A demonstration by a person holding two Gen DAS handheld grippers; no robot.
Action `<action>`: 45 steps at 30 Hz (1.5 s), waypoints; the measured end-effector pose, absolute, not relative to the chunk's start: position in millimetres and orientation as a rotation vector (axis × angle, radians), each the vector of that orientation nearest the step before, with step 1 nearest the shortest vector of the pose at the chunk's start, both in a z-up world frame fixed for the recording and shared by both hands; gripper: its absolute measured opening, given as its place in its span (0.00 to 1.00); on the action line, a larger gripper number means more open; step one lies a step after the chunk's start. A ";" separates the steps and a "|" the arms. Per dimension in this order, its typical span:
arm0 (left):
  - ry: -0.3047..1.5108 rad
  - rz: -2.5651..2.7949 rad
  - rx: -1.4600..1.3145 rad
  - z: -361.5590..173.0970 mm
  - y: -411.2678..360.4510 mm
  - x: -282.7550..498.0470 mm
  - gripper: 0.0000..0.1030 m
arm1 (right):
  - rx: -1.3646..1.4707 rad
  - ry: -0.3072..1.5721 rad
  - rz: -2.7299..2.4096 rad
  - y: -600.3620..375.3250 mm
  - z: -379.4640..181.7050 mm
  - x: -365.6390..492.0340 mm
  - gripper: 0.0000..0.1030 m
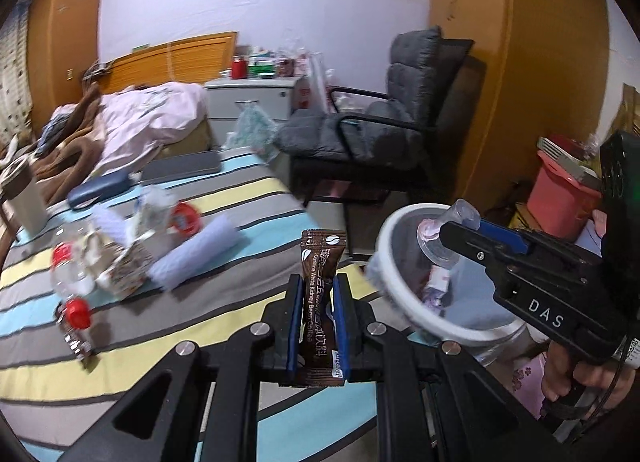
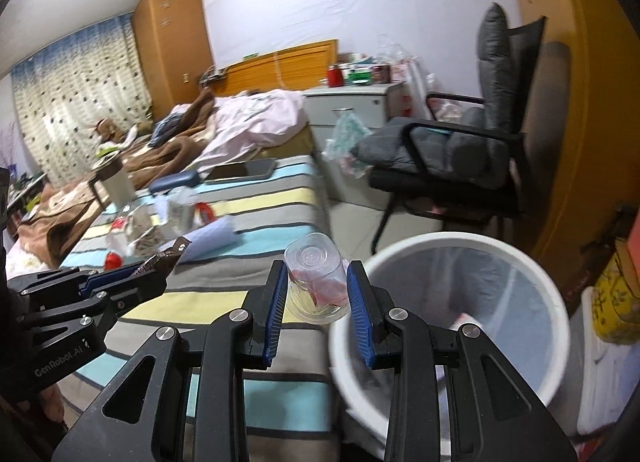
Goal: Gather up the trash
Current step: 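Carry the wrapper and cup over the white trash bin with both grippers, then open both grippers to drop the wrapper and cup into the bin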
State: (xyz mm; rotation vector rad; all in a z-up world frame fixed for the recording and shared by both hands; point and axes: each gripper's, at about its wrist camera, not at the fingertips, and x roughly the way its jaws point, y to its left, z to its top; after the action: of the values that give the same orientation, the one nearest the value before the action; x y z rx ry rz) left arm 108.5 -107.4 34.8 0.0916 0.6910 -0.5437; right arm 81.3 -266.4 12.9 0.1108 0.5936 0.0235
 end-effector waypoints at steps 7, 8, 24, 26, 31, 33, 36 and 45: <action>0.708 -0.631 0.116 31.6 -152.6 111.5 0.16 | 0.131 0.600 -0.061 -300.8 9.7 72.5 0.32; 0.714 -0.640 0.119 30.9 -159.4 112.0 0.16 | 0.134 0.602 -0.072 -305.5 9.0 70.8 0.32; 0.799 -0.752 0.153 6.8 -229.4 120.9 0.16 | 0.168 0.707 -0.187 -357.8 -19.2 67.0 0.33; 0.806 -0.755 0.157 4.9 -234.3 122.1 0.16 | 0.172 0.719 -0.185 -360.1 -21.6 67.3 0.33; 0.821 -0.760 0.170 -0.3 -241.2 123.9 0.31 | 0.170 0.744 -0.191 -367.7 -25.4 69.1 0.33; 0.825 -0.763 0.156 -0.5 -240.7 124.7 0.46 | 0.167 0.748 -0.196 -368.6 -25.6 69.9 0.34; 0.822 -0.764 0.152 0.8 -238.5 124.7 0.50 | 0.170 0.747 -0.205 -369.5 -25.0 70.0 0.53; 0.807 -0.733 0.140 7.2 -224.1 120.8 0.53 | 0.170 0.724 -0.222 -368.2 -18.9 65.8 0.55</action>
State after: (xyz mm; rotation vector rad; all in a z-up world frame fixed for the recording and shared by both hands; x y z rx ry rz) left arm 120.8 -224.1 7.2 0.1400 0.8067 -0.7328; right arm 65.8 -368.2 -18.9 0.1705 0.7240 -0.2219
